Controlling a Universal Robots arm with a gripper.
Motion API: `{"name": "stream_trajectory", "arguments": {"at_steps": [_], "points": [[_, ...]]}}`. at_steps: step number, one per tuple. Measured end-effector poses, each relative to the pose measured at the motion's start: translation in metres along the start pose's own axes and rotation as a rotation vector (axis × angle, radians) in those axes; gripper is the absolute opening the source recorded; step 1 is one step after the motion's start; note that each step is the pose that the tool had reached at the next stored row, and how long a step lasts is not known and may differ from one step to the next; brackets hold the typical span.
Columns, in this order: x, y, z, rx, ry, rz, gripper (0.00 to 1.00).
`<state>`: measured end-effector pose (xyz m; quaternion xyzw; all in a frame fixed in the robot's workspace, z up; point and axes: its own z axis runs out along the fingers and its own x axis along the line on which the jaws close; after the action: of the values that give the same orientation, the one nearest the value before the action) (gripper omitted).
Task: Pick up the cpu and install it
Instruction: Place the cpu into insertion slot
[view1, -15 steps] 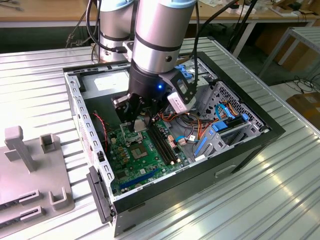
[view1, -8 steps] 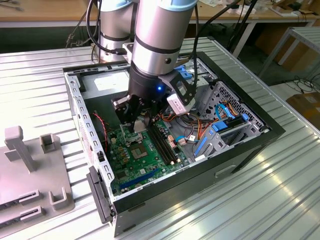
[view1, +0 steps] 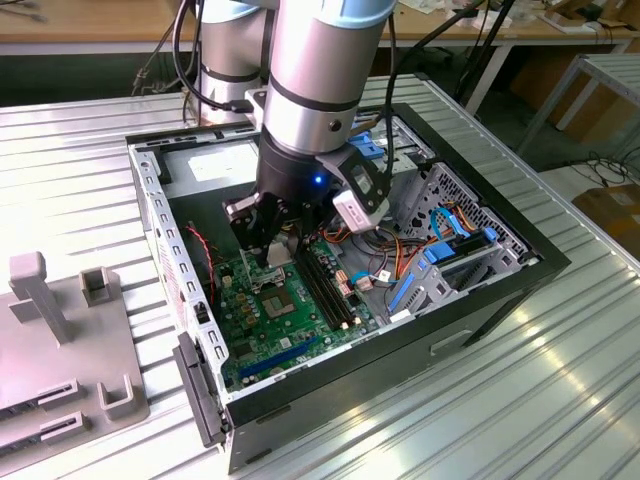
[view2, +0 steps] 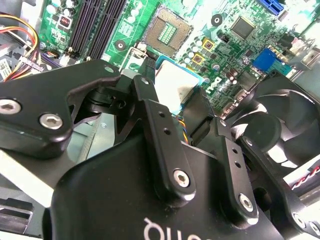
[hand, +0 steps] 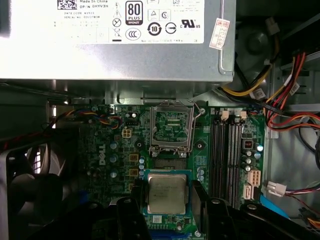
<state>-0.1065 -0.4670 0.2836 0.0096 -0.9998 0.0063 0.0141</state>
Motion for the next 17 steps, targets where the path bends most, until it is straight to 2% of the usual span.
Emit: {"name": "stream_trajectory", "arguments": {"at_steps": [17], "points": [[-0.0002, 0.0001, 0.0070, 0.0000, 0.0000, 0.000, 0.47]]}}
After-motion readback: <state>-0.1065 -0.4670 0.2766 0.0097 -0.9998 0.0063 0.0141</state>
